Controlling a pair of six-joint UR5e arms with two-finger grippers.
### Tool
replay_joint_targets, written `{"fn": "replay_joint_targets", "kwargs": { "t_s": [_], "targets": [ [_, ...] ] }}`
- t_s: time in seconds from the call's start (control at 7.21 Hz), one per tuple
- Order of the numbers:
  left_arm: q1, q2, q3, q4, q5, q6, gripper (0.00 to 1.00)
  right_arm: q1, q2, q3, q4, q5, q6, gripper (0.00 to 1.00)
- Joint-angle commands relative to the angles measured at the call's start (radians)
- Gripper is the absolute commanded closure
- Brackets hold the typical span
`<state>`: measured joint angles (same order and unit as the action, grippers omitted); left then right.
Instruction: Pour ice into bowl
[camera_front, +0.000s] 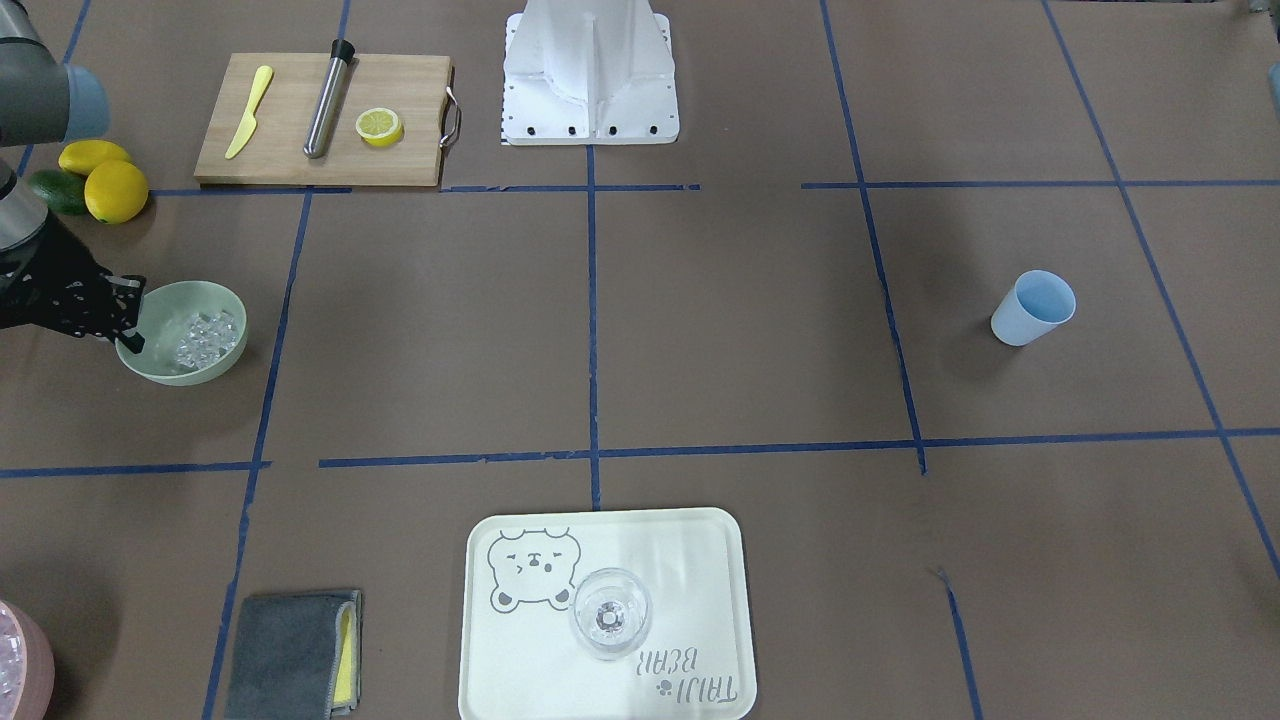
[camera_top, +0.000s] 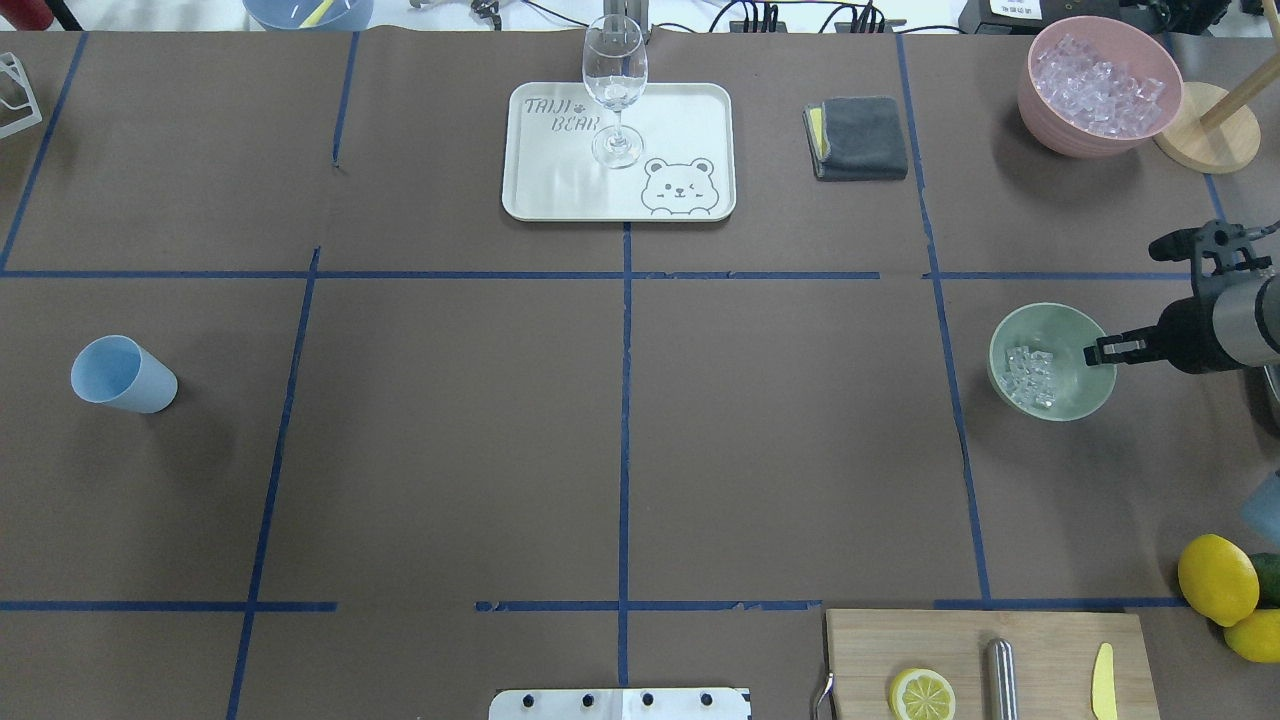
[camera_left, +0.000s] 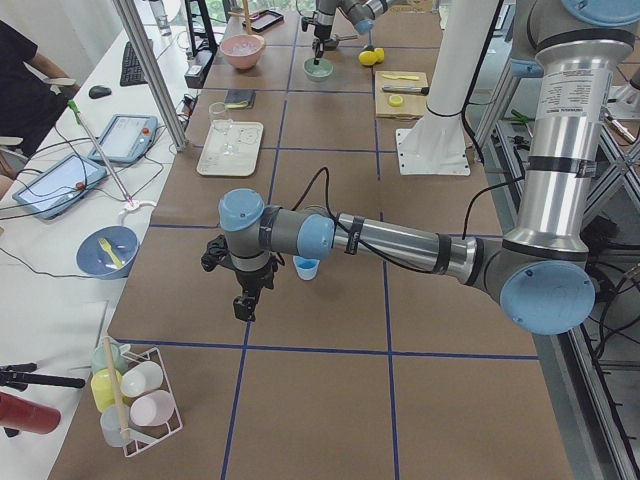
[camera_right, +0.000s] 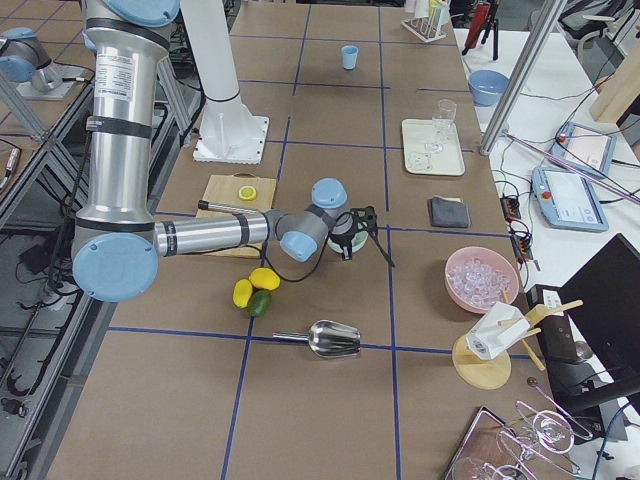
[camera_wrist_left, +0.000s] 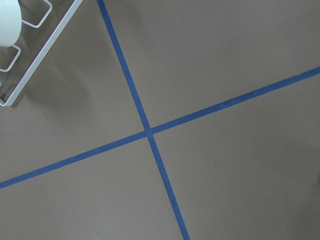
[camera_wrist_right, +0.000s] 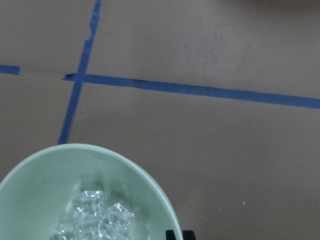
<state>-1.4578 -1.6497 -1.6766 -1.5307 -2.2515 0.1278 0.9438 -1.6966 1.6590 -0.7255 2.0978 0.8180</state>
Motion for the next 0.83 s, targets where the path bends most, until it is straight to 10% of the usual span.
{"fn": "replay_joint_targets", "kwargs": {
  "t_s": [0.0, 0.28, 0.42, 0.69],
  "targets": [
    [-0.001, -0.001, 0.000, 0.000, -0.002, -0.013, 0.00, 0.110, -0.012, -0.091, 0.089, 0.184, -0.013, 1.00],
    [0.001, -0.001, 0.001, -0.003, -0.002, -0.014, 0.00, 0.118, -0.012, -0.119, 0.087, 0.186, -0.013, 0.92],
    [0.001, -0.001, 0.000, -0.005, -0.002, -0.014, 0.00, 0.119, -0.011, -0.125, 0.087, 0.176, -0.008, 0.01],
    [-0.001, -0.001, 0.000, -0.008, -0.002, -0.013, 0.00, 0.160, -0.015, -0.120, 0.071, 0.177, -0.020, 0.00]
  ]
}}
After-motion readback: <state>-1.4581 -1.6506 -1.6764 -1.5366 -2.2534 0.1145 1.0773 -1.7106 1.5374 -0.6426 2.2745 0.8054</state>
